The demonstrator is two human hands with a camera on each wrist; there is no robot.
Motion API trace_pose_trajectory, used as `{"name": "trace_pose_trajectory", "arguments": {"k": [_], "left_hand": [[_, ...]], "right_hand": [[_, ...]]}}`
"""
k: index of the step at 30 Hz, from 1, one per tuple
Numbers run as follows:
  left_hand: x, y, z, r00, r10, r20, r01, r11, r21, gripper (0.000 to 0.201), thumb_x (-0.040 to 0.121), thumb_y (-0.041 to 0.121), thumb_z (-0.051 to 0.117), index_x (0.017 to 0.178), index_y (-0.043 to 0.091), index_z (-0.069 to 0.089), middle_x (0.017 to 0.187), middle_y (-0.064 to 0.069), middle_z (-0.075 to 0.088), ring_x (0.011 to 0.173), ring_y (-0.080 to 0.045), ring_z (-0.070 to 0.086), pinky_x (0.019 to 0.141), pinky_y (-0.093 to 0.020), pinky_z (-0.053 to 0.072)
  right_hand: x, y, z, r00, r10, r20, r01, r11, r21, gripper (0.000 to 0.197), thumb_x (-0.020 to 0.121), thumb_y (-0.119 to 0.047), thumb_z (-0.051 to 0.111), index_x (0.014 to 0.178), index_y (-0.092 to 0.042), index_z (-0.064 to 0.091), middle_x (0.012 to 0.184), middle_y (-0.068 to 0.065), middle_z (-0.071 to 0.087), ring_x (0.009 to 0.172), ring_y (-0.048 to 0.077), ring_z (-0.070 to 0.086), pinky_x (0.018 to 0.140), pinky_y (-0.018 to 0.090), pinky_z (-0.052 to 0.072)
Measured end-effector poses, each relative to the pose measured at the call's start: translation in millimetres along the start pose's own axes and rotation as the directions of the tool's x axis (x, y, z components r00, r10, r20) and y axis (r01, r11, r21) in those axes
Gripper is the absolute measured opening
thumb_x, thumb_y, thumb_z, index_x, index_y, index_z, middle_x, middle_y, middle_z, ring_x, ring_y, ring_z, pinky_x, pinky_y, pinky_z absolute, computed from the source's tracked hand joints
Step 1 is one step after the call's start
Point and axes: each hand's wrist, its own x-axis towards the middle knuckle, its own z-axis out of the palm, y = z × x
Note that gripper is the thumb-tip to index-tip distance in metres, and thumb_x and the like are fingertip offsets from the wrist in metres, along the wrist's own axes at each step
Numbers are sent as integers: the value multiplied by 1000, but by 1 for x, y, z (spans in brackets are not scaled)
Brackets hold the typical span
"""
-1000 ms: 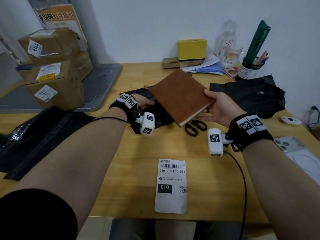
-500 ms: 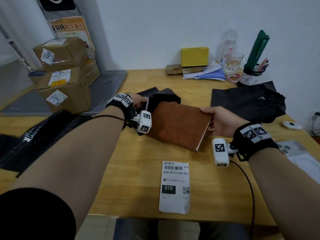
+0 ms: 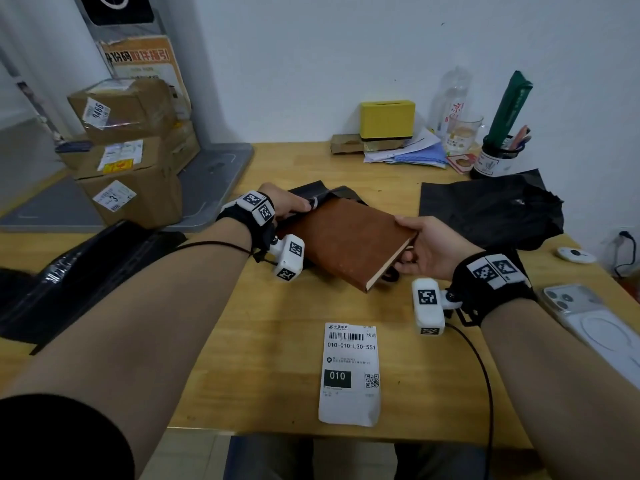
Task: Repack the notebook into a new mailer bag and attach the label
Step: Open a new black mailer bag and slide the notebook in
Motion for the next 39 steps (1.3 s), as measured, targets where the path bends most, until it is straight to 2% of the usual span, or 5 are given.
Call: {"name": "trace_pose_trajectory", "arguments": {"k": [9,19,23,27,39], "left_hand": [[-8,-1,0,998,54,-17,-53,998,15,32,73,34,87,97,16,79,75,-2,62,58,-15,52,48,-21,38],[-24,13,11,991,132,37,-135,988,75,33,77,41,83,103,21,78,78,-3,62,60,-17,52,49,-24,39],[-20,6,4,992,123,27,-123,992,18,16,74,36,86,85,26,79,93,-4,70,80,-20,62,66,-29,51],[-26,8,9,990,85,110,-82,996,-26,27,76,37,84,96,21,78,80,-3,61,61,-17,45,54,-24,37],[-38,14,17,948,231,220,-262,957,122,22,79,47,79,96,32,80,92,-3,64,65,-18,47,57,-26,38]], "right_hand": [[-4,3,-4,1000,-11,-19,12,999,51,22,100,-38,55,98,-16,55,67,0,58,48,11,42,53,27,53],[-1,3,13,999,-14,37,16,998,-57,22,100,-37,58,105,-16,58,85,4,58,48,11,43,59,27,56],[-1,4,12,999,-21,29,22,999,-46,21,100,-37,58,102,-16,57,79,3,59,50,11,42,60,27,55],[1,4,17,998,-25,52,31,993,-115,22,100,-37,58,103,-15,58,78,2,62,49,11,44,61,29,56],[11,4,32,1000,0,18,0,1000,-18,26,100,-37,60,115,-16,59,76,1,62,44,10,42,57,26,55]]}}
